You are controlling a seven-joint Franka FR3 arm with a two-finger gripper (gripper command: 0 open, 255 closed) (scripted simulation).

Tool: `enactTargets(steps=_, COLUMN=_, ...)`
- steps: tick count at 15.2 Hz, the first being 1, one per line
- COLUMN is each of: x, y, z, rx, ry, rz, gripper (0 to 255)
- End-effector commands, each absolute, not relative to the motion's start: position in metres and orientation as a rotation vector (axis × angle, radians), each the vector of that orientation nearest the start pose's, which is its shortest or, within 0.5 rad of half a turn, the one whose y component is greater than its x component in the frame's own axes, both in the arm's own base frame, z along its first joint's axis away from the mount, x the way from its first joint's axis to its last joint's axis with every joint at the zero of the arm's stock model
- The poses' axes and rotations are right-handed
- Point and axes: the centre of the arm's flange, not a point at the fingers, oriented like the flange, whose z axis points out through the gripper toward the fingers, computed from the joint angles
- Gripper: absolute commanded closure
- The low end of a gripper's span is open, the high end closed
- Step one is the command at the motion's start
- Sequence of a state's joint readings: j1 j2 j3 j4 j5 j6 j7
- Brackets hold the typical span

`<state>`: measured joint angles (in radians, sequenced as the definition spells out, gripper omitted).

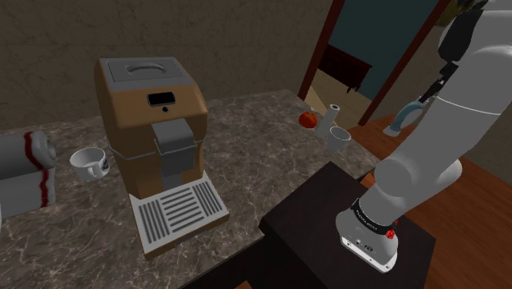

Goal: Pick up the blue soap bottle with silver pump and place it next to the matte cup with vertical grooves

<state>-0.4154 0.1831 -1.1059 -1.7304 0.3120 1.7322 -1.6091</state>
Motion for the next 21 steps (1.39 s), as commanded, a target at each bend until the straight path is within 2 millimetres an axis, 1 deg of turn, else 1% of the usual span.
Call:
enactTargets(steps=1, x=0.089, y=-0.577, z=0.501, rx=-3.058, ry=-0.039, rz=-0.218, gripper=255)
enactTargets(steps=21, x=0.089, y=-0.577, z=0.396, rx=-3.058, ry=-0.039, rz=-0.218, gripper=255)
